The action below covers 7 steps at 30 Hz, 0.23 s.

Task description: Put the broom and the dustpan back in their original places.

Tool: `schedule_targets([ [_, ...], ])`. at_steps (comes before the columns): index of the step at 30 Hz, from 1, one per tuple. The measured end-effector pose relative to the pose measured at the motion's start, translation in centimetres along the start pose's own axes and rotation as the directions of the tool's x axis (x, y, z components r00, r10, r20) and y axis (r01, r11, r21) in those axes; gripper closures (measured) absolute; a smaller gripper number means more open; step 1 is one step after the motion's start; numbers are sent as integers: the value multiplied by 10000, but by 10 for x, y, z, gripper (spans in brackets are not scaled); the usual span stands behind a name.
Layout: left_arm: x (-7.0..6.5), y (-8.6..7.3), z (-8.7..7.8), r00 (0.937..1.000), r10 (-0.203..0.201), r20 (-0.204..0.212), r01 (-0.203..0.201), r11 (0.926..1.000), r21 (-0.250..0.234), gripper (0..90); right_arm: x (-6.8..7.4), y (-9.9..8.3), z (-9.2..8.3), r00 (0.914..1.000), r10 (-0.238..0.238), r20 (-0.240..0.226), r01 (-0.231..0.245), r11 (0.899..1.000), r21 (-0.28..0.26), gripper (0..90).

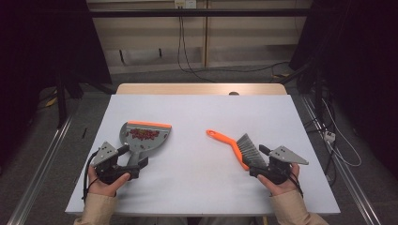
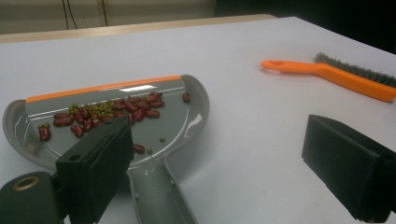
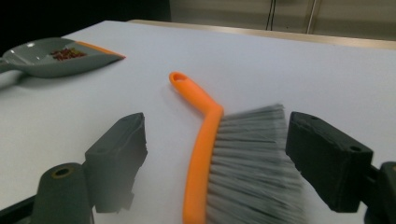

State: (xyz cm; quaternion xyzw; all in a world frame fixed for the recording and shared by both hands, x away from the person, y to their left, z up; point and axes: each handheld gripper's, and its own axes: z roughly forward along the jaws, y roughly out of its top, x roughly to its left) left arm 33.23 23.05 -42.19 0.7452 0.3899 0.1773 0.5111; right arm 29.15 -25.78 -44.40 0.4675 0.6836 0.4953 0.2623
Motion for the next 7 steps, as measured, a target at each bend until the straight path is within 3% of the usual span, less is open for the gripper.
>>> schedule_targets([
  [7, 2, -4, 3, 9998, 20, 212, -23, 9999, 142, 80, -5, -1, -2, 10000, 4, 4, -4, 10000, -72, 189],
])
